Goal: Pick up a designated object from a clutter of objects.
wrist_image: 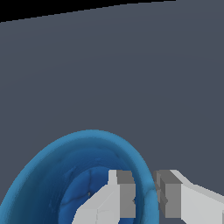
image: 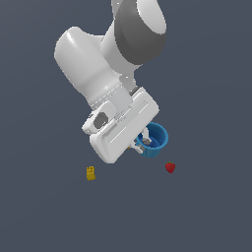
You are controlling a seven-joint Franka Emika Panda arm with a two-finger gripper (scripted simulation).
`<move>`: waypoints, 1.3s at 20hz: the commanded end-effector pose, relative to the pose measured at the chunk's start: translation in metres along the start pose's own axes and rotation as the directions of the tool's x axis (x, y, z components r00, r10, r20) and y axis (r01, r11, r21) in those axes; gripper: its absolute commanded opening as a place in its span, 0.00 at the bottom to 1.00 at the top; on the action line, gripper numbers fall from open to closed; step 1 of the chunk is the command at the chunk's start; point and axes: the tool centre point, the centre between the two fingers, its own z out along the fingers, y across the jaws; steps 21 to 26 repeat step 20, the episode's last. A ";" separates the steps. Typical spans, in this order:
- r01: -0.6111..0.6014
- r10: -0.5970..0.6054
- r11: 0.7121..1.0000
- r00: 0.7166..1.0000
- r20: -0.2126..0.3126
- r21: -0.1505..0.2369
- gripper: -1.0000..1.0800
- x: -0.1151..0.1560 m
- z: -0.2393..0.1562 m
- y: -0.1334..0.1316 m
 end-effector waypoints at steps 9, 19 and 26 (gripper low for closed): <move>0.001 -0.001 1.000 1.000 -0.002 -0.001 0.00 0.069 -0.031 -0.008; 0.002 -0.002 1.000 1.000 -0.003 0.001 0.00 0.084 -0.037 -0.009; 0.002 -0.002 1.000 1.000 -0.003 0.001 0.00 0.084 -0.036 -0.009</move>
